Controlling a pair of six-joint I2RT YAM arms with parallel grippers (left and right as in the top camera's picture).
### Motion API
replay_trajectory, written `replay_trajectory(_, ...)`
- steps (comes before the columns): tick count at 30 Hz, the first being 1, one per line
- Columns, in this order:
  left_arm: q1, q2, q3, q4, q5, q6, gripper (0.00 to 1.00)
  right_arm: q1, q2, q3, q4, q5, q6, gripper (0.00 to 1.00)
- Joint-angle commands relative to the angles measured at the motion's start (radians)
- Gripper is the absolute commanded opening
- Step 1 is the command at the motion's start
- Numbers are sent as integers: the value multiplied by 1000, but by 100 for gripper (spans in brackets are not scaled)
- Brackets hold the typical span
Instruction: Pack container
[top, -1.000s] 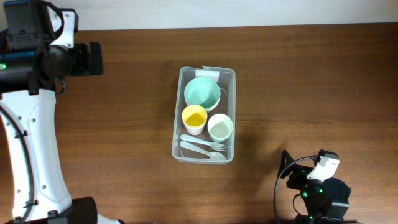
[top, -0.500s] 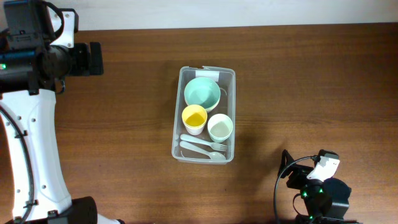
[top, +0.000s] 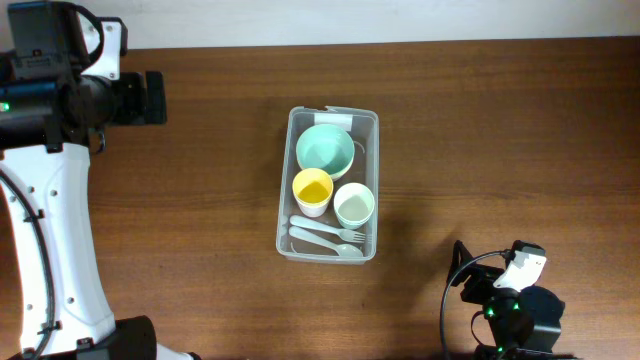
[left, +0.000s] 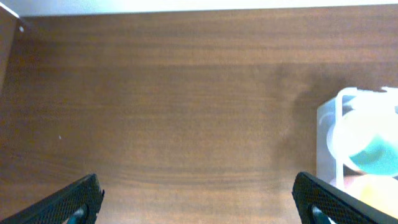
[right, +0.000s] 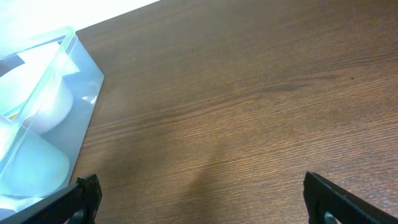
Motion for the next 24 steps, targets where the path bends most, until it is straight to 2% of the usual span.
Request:
replay_trajectory(1, 4, -21, -4, -11, -19, -2, 100, 5, -13, -7, 3, -9, -7, 99)
replay_trajectory(4, 3, -72, -21, 92, 14, 13, 100, 5, -13, -7, 3, -9, -7, 99)
replay_trajectory(7, 3, -168, -117, 224, 163, 170, 100, 5, -13, -7, 3, -9, -7, 99)
replay_trajectory(9, 3, -300, -294, 371, 192, 225, 100, 5, -13, -7, 3, -9, -7, 99)
replay_trajectory(14, 3, -603, -732, 615, 192, 269, 100, 5, -13, -7, 3, -9, -7, 99)
replay_trajectory(18, 3, -839, -1067, 742, 191, 289, 100, 5, -13, -7, 3, -9, -7, 99)
replay_trajectory(24, 3, -1086, -1382, 806, 197, 288, 100, 5, -13, -7, 3, -9, -7, 99)
